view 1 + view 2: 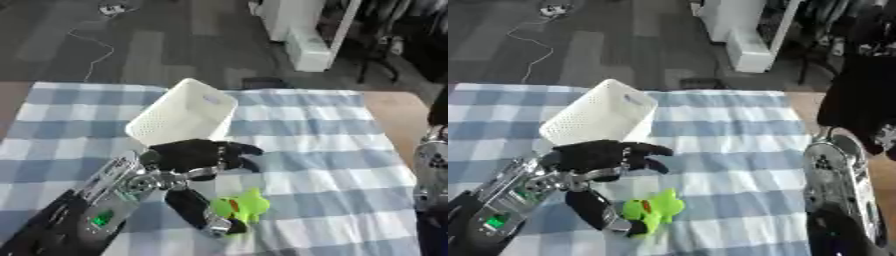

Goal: Pick up objects on the table and place them in the box.

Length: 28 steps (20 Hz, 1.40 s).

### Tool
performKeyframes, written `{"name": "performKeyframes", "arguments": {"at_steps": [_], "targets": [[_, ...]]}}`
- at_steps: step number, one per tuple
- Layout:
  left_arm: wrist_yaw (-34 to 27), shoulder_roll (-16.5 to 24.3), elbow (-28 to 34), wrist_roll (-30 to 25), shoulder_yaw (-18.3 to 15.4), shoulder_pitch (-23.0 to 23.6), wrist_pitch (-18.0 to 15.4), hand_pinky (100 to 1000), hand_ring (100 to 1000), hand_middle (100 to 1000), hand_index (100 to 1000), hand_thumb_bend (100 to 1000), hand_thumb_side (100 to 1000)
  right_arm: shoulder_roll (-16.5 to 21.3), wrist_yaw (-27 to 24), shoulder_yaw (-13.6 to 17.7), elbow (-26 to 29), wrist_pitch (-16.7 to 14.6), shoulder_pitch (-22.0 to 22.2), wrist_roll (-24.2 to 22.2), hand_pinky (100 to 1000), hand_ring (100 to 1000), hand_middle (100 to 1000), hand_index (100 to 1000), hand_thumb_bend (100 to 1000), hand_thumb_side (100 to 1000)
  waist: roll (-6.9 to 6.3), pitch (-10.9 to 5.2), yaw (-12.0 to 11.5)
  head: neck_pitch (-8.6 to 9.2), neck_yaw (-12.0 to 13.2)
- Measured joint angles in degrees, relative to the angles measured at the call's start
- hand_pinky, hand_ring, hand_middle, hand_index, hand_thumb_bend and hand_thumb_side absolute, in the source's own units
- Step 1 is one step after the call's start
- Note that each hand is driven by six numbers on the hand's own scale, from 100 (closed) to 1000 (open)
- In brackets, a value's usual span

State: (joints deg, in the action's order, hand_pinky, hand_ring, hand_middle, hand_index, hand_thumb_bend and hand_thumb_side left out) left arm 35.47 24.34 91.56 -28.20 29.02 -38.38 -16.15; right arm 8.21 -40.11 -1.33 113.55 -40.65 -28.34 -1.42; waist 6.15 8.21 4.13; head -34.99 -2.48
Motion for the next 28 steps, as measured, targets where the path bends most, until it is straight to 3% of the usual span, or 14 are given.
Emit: {"name": "performKeyframes", "arguments": {"at_steps": [28], "targets": [[2.1,-2.8,-9.4,-5.0,1.4,0.9,-2.7,100,975,1000,923,473,734,-0.1,-0.3,-0.3,0.0,0.2,-0.4,-0.5,359,481,596,720,100,968,0.32,0.34,0.3,-0.01,0.5]]}}
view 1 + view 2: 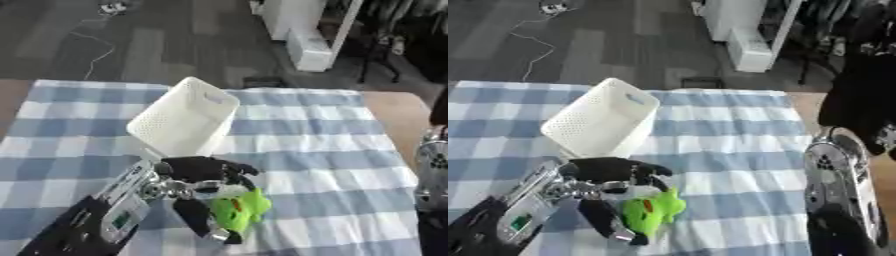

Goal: Pick up objects on the table and place them in the box.

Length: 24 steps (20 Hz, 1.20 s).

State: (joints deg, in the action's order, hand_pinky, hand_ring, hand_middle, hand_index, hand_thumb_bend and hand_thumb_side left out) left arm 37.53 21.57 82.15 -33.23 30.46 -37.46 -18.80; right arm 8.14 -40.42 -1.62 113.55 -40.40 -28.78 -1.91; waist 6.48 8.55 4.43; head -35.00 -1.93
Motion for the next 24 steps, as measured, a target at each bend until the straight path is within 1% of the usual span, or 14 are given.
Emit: {"name": "performKeyframes", "arguments": {"at_steps": [10,18,24], "targets": [[0.1,-0.4,-0.7,-0.3,0.0,0.0,-0.2,100,966,994,920,469,733,-0.1,0.0,-0.1,0.0,0.1,0.0,-0.1,359,481,596,720,100,968,0.02,0.03,0.0,-0.02,0.0],[-0.3,-0.9,-0.4,4.1,-0.4,-0.3,-1.2,100,973,996,919,483,742,-0.5,-0.1,-0.1,0.0,0.1,-0.4,-0.1,359,481,596,721,100,965,0.17,0.16,0.2,-0.04,0.0],[0.1,-1.4,-1.8,5.5,-0.4,-0.3,-1.9,100,973,998,920,490,732,-1.0,-0.4,-0.1,0.0,0.2,-0.5,-0.2,359,481,596,721,100,964,0.36,0.26,0.6,-0.05,0.4]]}}
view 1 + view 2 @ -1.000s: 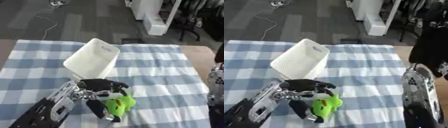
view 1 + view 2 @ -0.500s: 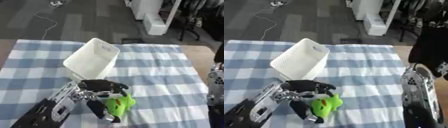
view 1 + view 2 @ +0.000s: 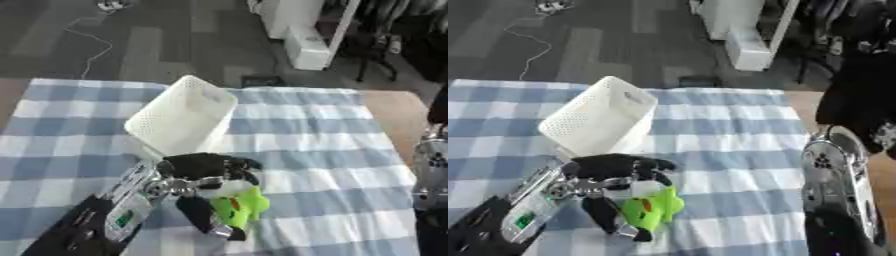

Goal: Pick up objects on the table and place them in the box.

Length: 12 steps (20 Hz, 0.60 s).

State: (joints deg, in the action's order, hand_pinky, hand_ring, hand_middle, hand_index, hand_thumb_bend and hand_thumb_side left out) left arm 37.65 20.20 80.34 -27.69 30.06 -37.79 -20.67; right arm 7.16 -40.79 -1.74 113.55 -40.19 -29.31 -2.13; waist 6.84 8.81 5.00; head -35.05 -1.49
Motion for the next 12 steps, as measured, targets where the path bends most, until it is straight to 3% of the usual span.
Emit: {"name": "performKeyframes", "arguments": {"at_steps": [12], "targets": [[1.9,-1.1,-4.6,-0.9,-0.7,0.0,-0.1,100,948,979,906,508,699,-0.3,-0.2,-0.3,0.0,0.2,-0.3,-0.2,359,481,595,721,100,964,0.21,0.25,0.2,-0.02,0.1]]}}
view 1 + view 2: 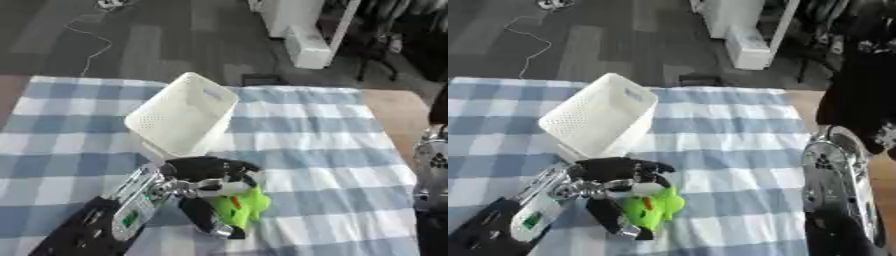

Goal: Pick up objects on the table and place them in the box.

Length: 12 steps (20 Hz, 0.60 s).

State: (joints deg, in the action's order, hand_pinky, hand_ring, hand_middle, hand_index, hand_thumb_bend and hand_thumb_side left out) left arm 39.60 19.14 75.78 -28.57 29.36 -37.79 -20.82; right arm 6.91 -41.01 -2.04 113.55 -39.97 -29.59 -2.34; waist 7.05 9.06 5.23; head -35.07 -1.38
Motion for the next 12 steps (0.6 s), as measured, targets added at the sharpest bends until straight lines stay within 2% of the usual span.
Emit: {"name": "performKeyframes", "arguments": {"at_steps": [4,8,11,12], "targets": [[0.7,-0.4,-1.2,0.3,-0.4,0.3,-0.4,100,924,968,890,582,636,-0.3,-0.3,0.0,0.0,0.1,0.0,-0.1,359,481,595,722,100,964,0.11,0.02,0.1,-0.01,0.4],[1.2,-0.8,-2.6,0.8,-1.0,0.3,-1.1,100,835,949,880,665,542,-0.3,-0.3,0.0,0.0,0.1,-0.2,-0.2,359,481,596,722,100,964,0.17,0.04,0.1,-0.02,0.4],[1.4,-1.1,-3.4,1.1,-1.4,0.3,-1.9,100,814,936,873,671,518,-0.3,-0.4,0.0,0.0,0.1,-0.2,-0.2,359,481,596,722,100,964,0.27,0.04,0.2,-0.02,0.4],[1.5,-1.3,-3.6,1.2,-1.5,0.3,-2.2,100,761,881,836,629,499,-0.3,-0.4,0.0,0.0,0.1,-0.2,-0.2,358,481,596,722,100,964,0.3,0.04,0.2,-0.02,0.4]]}}
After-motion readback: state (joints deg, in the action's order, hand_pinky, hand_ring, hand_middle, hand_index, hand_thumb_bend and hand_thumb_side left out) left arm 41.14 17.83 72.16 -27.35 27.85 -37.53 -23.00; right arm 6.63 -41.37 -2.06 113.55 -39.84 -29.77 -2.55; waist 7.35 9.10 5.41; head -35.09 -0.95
